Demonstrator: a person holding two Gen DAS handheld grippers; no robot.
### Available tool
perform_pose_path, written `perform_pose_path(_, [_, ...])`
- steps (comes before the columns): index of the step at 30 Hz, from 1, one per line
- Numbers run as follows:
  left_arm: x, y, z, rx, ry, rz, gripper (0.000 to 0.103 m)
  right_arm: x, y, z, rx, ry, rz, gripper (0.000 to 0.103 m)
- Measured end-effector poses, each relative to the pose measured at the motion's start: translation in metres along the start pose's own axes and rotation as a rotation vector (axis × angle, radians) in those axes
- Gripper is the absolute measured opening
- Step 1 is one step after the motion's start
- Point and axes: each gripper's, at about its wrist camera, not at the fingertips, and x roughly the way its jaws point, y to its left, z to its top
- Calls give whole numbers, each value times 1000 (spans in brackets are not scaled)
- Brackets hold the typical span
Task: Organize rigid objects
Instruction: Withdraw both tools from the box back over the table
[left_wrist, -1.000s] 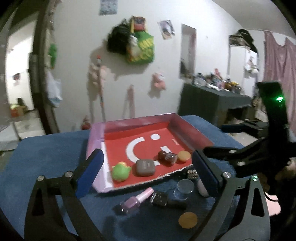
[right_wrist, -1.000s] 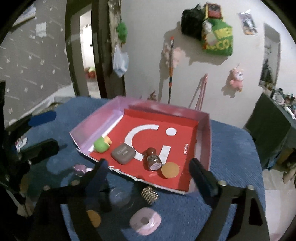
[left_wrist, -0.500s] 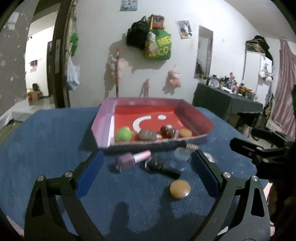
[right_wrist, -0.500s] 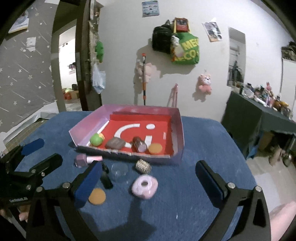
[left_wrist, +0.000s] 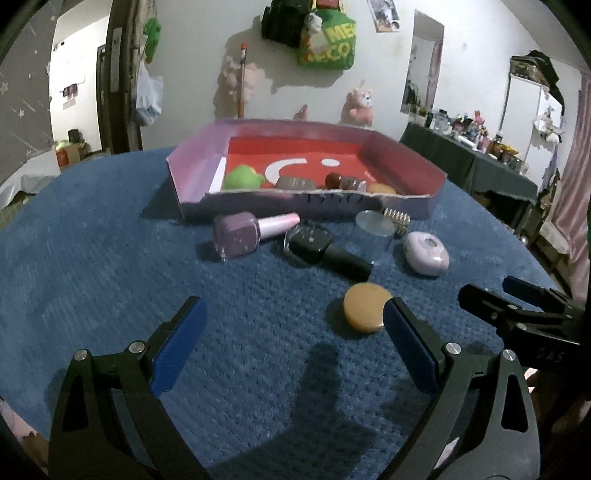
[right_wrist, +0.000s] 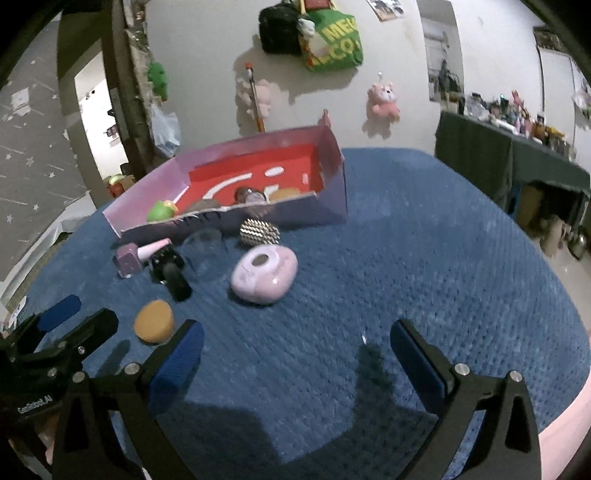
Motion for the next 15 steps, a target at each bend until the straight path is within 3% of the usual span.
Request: perform_pose_path(15, [11,4,-3,-23,52,-11,97,8,0,-3,-3,27,1,103])
